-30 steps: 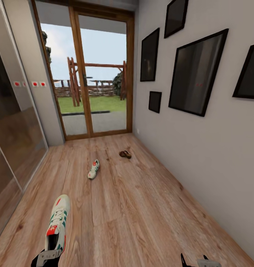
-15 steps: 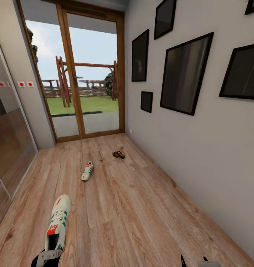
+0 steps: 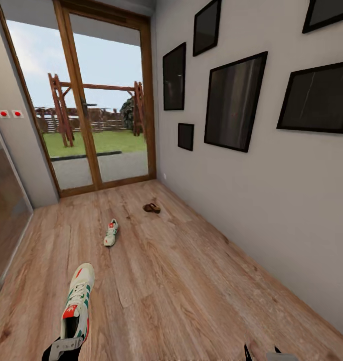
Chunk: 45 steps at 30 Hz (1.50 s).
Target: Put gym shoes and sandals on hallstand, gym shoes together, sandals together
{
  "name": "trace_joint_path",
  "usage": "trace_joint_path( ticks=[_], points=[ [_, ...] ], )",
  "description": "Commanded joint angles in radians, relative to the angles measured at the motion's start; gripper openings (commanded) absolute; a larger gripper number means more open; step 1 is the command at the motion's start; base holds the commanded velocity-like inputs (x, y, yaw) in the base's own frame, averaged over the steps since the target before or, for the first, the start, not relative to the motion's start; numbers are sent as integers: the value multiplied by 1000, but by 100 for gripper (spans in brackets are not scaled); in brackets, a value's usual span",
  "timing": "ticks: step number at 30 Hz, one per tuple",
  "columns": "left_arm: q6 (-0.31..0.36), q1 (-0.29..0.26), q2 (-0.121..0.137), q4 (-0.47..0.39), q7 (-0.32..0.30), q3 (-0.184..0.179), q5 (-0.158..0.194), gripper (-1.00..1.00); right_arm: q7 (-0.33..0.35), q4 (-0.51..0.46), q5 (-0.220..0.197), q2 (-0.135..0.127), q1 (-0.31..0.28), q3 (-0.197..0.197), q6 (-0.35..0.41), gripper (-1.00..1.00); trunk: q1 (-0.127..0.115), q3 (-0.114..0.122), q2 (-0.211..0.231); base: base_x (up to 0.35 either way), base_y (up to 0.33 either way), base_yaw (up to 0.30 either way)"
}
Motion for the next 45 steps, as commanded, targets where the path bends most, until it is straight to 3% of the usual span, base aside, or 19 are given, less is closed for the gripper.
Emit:
trace_joint_path(
  ticks=[1,26,39,45],
  points=[
    [-1,0,0,1,-10,2,9,-100,0,0,10,0,-1,-4,-3,100,0,-1,0,-96,295,-272],
    [-1,0,0,-1,-10,3,9,-100,0,0,12,0,-1,-4,-2,100,0,-1,0,-11,48,-273],
    [-1,0,0,0,-9,3,9,-100,1,0,11,0,-1,-4,-3,100,-50,40,91,0,0,-273],
    [-1,0,-1,2,-10,3,9,-100,4,0,11,0,-1,-4,-2,100,-50,40,91,0,0,-273]
  ],
)
